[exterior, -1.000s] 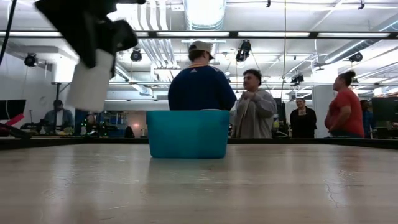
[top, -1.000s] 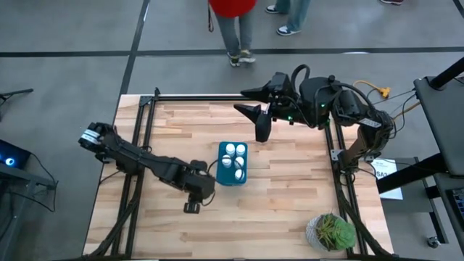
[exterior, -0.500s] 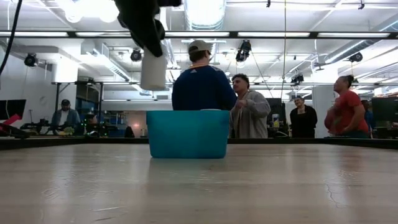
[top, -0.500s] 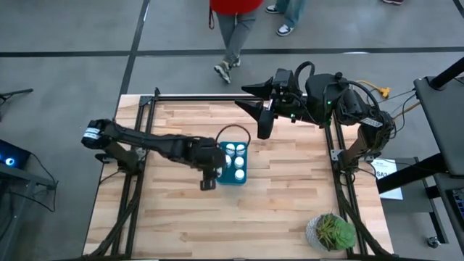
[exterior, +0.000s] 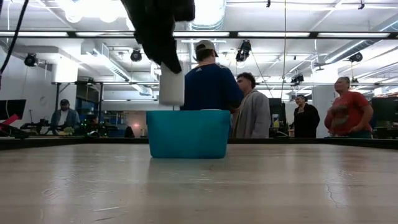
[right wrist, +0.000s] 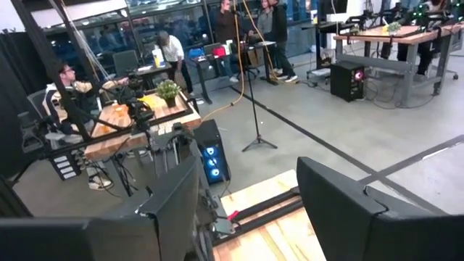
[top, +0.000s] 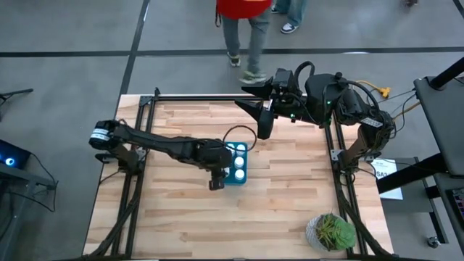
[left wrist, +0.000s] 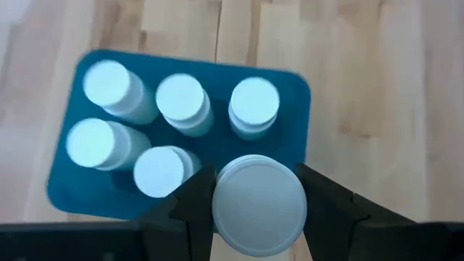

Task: Pick and place pill bottles into a basket
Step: Put the white medicine bottle into the container, then return to Home Position

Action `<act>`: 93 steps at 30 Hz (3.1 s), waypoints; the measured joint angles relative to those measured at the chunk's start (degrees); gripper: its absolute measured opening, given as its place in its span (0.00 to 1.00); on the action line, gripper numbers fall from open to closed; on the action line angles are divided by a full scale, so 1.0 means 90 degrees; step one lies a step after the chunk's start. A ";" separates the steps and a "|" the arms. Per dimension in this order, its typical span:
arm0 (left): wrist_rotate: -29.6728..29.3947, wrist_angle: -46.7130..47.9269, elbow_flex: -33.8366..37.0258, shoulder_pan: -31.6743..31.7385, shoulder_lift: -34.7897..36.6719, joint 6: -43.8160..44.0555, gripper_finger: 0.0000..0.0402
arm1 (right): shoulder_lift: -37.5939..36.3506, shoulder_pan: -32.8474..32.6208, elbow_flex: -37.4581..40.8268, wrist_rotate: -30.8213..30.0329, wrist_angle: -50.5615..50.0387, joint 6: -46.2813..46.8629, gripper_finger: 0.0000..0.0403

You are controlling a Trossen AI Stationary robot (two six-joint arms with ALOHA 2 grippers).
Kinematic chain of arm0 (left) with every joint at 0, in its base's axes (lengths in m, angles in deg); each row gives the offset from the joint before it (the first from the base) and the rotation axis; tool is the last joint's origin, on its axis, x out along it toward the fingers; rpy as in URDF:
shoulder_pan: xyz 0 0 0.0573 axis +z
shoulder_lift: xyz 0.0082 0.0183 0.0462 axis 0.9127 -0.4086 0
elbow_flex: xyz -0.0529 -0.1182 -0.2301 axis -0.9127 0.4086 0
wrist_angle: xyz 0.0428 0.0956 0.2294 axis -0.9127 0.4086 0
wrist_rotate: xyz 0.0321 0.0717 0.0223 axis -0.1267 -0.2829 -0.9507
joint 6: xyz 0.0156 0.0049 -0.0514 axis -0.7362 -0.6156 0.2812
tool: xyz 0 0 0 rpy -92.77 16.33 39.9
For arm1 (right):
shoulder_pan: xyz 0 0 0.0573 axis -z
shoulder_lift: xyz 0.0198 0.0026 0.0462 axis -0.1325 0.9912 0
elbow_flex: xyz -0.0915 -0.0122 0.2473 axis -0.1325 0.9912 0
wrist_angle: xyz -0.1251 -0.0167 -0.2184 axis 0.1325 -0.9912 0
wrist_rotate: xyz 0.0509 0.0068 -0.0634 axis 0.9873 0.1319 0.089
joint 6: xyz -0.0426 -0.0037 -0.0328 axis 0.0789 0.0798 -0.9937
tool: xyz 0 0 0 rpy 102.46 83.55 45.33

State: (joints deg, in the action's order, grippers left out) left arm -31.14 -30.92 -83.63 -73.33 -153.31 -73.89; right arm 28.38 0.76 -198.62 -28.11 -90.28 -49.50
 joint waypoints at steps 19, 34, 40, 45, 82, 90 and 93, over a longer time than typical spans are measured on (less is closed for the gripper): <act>-0.0015 -0.0767 -0.0017 0.0000 -0.1078 -0.0107 0.36 | 0.0005 0.0002 0.0000 -0.0019 -0.0050 -0.0100 0.56; -0.0059 -0.0695 0.0010 0.0025 -0.1197 -0.0129 0.36 | 0.0007 0.0005 0.0000 -0.0028 -0.0262 -0.0239 0.56; -0.0083 -0.0696 0.0262 0.0041 -0.1196 -0.0114 0.36 | 0.0007 0.0005 0.0000 -0.0028 -0.0262 -0.0259 0.56; -0.0051 -0.0765 0.0446 0.0041 -0.1149 -0.0030 0.36 | 0.0007 0.0005 0.0000 -0.0031 -0.0292 -0.0285 0.56; -0.0005 -0.0885 0.0440 0.0015 0.2228 0.0058 0.54 | -0.0113 0.0112 0.0000 -0.0004 -0.0283 -0.0546 0.56; -0.0281 -0.0890 0.0440 0.0015 0.3763 0.0056 0.49 | -0.0652 0.0114 0.0000 0.0015 -0.0379 -0.0452 0.55; -0.0506 -0.0889 0.0440 0.0027 0.4235 0.0012 0.40 | -0.0862 0.0114 0.0000 0.0020 -0.0489 -0.0448 0.55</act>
State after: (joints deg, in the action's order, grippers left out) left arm -35.70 -38.92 -79.67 -73.09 -115.19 -73.79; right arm 20.62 1.79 -198.62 -27.93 -94.68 -53.53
